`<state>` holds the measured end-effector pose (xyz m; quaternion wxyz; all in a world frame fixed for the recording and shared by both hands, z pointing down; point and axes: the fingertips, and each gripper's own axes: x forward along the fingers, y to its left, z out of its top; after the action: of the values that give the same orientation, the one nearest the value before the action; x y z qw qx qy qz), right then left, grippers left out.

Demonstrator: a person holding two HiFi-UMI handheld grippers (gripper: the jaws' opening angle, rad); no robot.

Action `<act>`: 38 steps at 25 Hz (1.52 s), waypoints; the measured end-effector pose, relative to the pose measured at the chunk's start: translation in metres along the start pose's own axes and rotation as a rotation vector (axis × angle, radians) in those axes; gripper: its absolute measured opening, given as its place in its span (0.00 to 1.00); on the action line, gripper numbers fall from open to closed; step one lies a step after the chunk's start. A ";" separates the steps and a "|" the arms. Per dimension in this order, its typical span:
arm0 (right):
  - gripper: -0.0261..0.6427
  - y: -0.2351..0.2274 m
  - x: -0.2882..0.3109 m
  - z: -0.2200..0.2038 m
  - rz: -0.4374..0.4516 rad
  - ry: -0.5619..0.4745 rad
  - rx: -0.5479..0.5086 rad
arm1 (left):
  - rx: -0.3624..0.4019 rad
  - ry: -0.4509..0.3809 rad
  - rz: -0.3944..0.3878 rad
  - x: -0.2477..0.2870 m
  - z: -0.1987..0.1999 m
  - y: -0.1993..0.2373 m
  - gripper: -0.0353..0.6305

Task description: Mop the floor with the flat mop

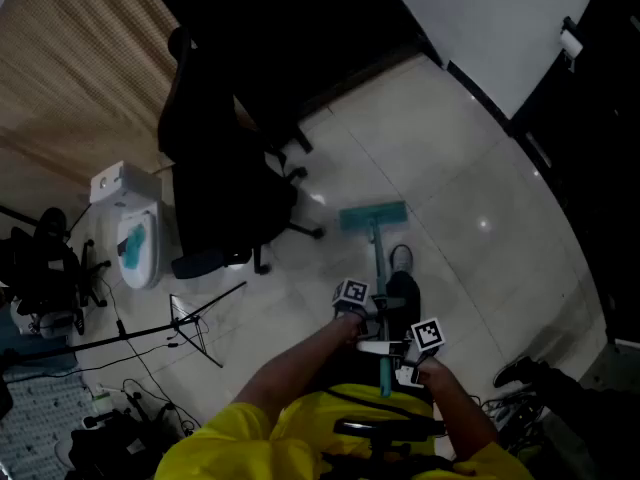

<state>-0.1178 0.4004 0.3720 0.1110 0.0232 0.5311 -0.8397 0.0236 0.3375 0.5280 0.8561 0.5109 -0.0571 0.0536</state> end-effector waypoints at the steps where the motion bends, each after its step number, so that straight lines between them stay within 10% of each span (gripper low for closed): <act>1: 0.22 -0.009 -0.009 0.026 -0.013 0.023 -0.033 | 0.024 0.001 -0.001 0.013 0.028 0.003 0.22; 7: 0.17 -0.068 -0.063 0.183 -0.110 -0.005 -0.062 | 0.108 -0.080 -0.052 0.068 0.195 0.031 0.18; 15: 0.13 -0.077 -0.080 0.213 -0.113 0.090 -0.043 | 0.085 -0.097 -0.066 0.085 0.228 0.032 0.19; 21: 0.12 -0.112 -0.065 0.387 -0.221 0.137 -0.234 | 0.175 -0.084 -0.049 0.078 0.402 0.015 0.19; 25: 0.09 -0.106 -0.039 0.466 -0.130 0.066 -0.146 | 0.287 -0.091 0.068 0.068 0.498 0.021 0.18; 28: 0.06 -0.108 -0.043 0.443 -0.122 0.109 -0.117 | 0.248 -0.096 0.049 0.076 0.483 0.030 0.16; 35: 0.11 -0.038 -0.093 0.231 -0.115 0.153 0.055 | 0.046 -0.210 -0.090 0.093 0.254 0.008 0.17; 38: 0.10 -0.040 -0.096 0.229 -0.123 0.149 0.005 | 0.082 -0.219 -0.161 0.097 0.250 0.002 0.17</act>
<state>-0.0151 0.2272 0.5221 0.0194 0.0530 0.5363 -0.8422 0.1080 0.1215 0.6625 0.8245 0.5513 -0.1068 -0.0692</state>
